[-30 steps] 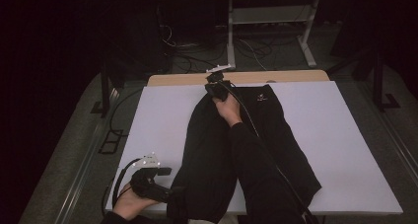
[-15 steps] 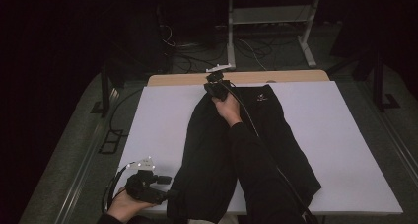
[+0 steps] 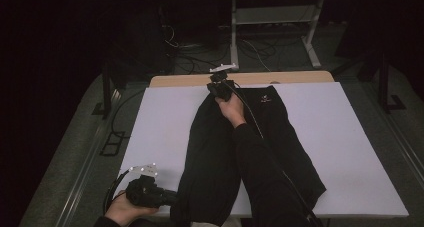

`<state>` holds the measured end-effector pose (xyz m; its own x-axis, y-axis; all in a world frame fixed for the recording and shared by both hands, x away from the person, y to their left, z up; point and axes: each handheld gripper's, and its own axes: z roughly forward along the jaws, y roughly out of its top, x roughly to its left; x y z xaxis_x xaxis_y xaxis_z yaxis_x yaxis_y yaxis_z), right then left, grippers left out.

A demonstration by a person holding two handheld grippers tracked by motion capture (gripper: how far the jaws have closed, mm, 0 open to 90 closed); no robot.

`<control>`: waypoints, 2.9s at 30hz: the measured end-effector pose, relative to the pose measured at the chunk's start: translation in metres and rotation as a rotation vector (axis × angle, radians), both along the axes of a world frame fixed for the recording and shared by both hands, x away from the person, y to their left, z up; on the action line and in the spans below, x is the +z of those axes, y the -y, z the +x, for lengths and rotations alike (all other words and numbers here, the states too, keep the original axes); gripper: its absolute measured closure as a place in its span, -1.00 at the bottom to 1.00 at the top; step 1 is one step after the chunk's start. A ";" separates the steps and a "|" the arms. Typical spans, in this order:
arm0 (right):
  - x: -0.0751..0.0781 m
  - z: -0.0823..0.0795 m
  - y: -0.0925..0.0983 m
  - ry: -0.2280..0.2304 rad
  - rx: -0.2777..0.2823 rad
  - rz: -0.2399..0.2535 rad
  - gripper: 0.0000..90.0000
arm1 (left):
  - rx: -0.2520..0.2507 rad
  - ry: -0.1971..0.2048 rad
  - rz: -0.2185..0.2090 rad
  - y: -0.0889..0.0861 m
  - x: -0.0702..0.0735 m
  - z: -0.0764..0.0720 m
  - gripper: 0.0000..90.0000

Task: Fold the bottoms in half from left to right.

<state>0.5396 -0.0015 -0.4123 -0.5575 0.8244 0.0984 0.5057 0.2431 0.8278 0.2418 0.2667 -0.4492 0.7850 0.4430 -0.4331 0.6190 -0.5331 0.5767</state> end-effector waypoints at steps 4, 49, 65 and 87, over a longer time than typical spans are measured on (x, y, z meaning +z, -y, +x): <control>0.000 0.000 0.000 0.000 0.003 -0.002 0.90 | -0.020 0.023 0.028 0.003 0.000 -0.003 0.94; 0.024 0.026 0.092 -0.078 0.018 -0.030 0.90 | -0.293 0.076 -0.239 0.126 0.047 0.008 0.97; 0.023 0.035 0.131 -0.102 0.023 -0.035 0.90 | -0.334 0.072 -0.301 0.202 0.049 0.006 0.97; 0.013 0.037 0.183 -0.102 0.008 -0.079 0.90 | -0.331 0.064 -0.302 0.286 0.039 0.011 0.97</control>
